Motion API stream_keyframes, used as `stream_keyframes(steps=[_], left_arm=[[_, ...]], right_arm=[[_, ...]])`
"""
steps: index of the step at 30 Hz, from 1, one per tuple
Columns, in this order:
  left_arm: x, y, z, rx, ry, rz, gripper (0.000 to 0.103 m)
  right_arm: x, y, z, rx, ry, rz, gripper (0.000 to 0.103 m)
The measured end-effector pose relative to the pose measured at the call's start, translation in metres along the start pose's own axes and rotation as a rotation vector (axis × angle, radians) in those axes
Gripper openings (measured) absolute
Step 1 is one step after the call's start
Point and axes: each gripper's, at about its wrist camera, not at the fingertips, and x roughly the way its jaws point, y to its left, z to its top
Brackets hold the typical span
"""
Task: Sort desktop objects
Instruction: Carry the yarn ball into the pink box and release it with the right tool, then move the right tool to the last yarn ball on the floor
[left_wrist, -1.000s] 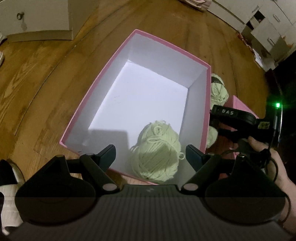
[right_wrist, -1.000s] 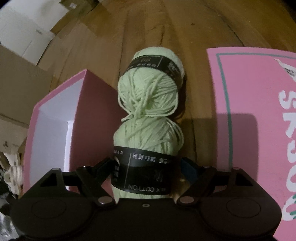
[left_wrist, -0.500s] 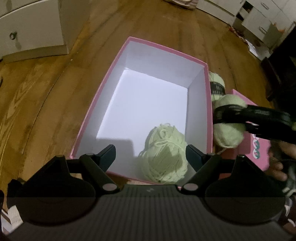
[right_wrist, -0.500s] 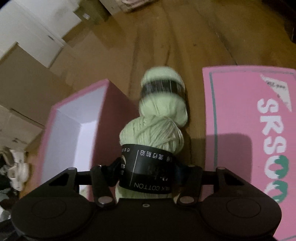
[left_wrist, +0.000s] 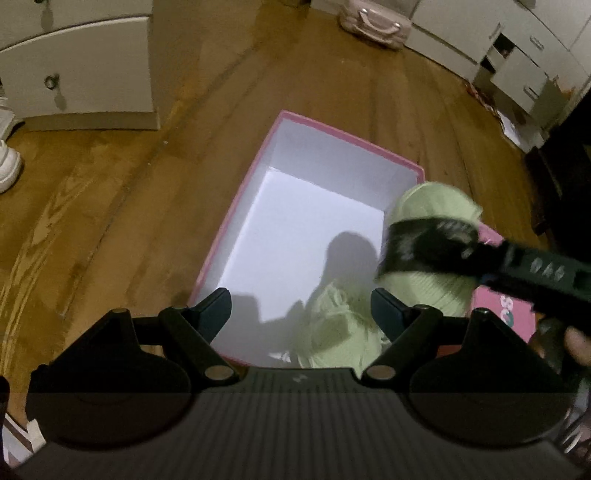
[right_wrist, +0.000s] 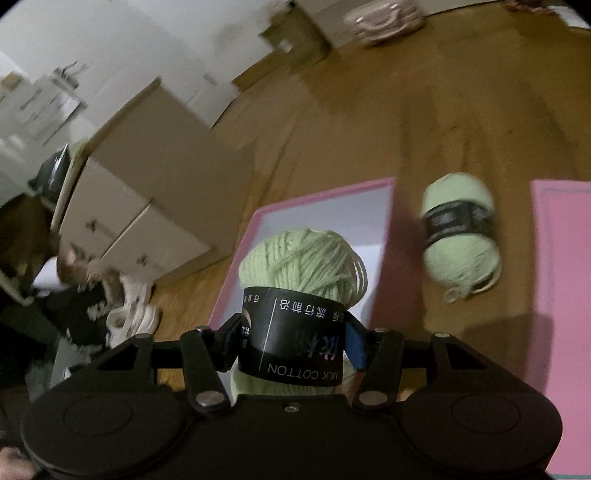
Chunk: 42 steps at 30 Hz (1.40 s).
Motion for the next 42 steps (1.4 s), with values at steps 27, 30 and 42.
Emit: stream_keyframes(steps=[27, 30, 42], left_arm=[[-0.001, 0.016, -0.012, 0.091, 0.028, 0.043, 0.083], [-0.003, 0.011, -0.015, 0.104, -0.001, 0.056, 0.083], [0.005, 0.013, -0.019, 0.112, 0.035, 0.067, 0.083]], right_arm=[[0.065, 0.015, -0.027, 0.097, 0.210, 0.067, 0.062], [0.071, 0.013, -0.035, 0.097, 0.230, 0.053, 0.067], [0.084, 0.023, -0.038, 0.073, 0.280, 0.018, 0.076]])
